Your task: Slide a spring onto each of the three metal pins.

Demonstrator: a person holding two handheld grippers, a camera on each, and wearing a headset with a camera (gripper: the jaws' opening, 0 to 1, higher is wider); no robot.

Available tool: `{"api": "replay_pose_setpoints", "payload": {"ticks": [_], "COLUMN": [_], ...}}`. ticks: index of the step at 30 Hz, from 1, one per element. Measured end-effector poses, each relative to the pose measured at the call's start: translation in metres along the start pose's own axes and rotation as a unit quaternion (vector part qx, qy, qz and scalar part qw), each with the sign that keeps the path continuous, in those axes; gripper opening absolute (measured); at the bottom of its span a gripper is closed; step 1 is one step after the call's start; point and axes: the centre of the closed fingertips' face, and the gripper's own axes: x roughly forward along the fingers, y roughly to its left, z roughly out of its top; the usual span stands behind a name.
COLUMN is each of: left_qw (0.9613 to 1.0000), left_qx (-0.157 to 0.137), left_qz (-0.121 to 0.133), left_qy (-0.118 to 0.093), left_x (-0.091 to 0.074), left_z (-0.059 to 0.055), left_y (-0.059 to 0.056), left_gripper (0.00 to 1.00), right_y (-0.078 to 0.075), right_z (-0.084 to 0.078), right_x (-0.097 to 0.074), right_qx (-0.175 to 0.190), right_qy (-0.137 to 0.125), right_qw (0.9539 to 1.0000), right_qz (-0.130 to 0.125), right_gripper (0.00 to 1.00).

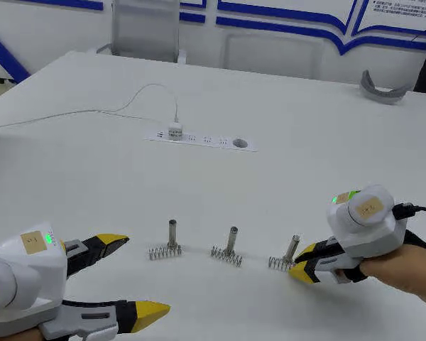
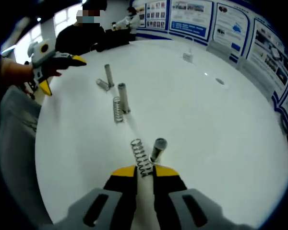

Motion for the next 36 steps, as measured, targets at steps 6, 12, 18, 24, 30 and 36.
{"api": "replay_pose_setpoints", "payload": {"ticks": [6, 12, 18, 24, 30, 36], "left_qw": [0.9999, 0.9997, 0.9989, 0.998, 0.9966, 0.9946], "left_qx": [0.001, 0.003, 0.009, 0.016, 0.025, 0.036], "left_qz": [-0.011, -0.024, -0.044, -0.061, -0.078, -0.097], "left_qy": [0.003, 0.006, 0.011, 0.011, 0.011, 0.01], "left_x": [0.003, 0.008, 0.014, 0.019, 0.027, 0.039], "left_z": [-0.002, -0.004, -0.005, -0.003, 0.0, 0.005], "left_y": [-0.008, -0.016, -0.03, -0.039, -0.048, -0.055], "left_gripper": [0.75, 0.74, 0.74, 0.72, 0.71, 0.68], "right_y": [0.003, 0.002, 0.007, 0.022, 0.039, 0.064], "right_z": [-0.004, -0.004, -0.006, -0.005, -0.001, 0.011], "right_x": [0.001, 0.002, 0.001, -0.008, -0.015, -0.016], "right_qx": [-0.014, -0.013, -0.013, -0.032, -0.059, -0.092], "right_qy": [0.017, 0.031, 0.041, 0.044, 0.044, 0.041], "right_qw": [0.9997, 0.9992, 0.9988, 0.998, 0.9963, 0.9925], "right_qz": [0.008, 0.02, 0.022, 0.032, 0.045, 0.07], "right_gripper": [0.13, 0.12, 0.11, 0.11, 0.11, 0.11]}}
